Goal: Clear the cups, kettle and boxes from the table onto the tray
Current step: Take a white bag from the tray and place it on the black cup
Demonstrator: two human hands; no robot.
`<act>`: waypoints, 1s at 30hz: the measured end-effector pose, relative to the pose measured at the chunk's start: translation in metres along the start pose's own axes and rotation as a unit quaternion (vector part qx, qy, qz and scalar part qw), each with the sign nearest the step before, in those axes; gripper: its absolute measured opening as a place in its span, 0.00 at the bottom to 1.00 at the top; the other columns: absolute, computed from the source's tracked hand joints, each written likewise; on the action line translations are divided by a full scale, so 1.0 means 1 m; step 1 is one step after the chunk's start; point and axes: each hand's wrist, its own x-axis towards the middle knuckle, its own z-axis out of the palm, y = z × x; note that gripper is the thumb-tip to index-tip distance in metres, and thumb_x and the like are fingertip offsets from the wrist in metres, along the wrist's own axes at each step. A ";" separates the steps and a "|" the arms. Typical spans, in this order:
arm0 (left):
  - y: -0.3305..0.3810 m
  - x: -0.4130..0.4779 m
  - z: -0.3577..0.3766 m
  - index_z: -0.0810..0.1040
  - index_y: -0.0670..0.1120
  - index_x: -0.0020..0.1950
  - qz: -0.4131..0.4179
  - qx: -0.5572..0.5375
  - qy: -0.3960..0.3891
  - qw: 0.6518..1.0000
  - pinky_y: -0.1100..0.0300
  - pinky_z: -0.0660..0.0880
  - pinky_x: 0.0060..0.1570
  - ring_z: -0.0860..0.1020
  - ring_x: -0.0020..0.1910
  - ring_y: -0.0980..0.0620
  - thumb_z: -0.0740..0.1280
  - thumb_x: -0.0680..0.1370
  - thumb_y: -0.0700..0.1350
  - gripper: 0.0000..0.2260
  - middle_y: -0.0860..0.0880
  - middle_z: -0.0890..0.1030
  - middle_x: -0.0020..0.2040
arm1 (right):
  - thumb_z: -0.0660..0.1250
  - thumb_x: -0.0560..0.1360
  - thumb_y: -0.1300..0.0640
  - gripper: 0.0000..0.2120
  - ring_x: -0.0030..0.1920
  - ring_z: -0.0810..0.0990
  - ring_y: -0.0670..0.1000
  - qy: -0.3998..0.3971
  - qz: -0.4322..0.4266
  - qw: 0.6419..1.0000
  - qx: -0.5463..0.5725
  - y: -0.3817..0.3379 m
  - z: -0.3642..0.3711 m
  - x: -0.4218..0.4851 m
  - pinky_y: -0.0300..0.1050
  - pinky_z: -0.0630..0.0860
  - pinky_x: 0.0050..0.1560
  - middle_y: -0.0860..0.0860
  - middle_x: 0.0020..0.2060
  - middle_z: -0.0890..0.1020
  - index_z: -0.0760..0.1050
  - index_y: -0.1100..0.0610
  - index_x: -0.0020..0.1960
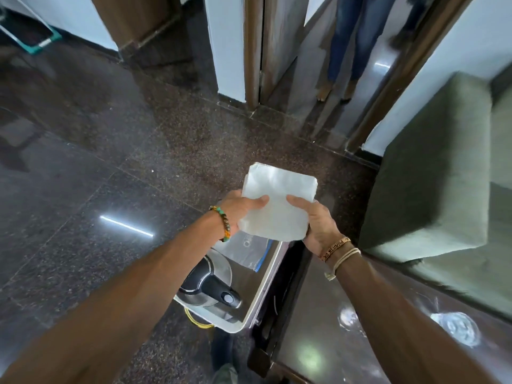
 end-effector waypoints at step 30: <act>0.022 -0.198 0.197 0.82 0.49 0.48 0.281 0.212 -0.055 0.934 0.56 0.81 0.46 0.83 0.45 0.52 0.80 0.64 0.42 0.15 0.48 0.84 0.49 | 0.75 0.66 0.37 0.19 0.35 0.84 0.43 0.276 -0.294 0.856 -0.324 -0.068 -0.078 -0.292 0.38 0.79 0.31 0.47 0.35 0.85 0.81 0.53 0.43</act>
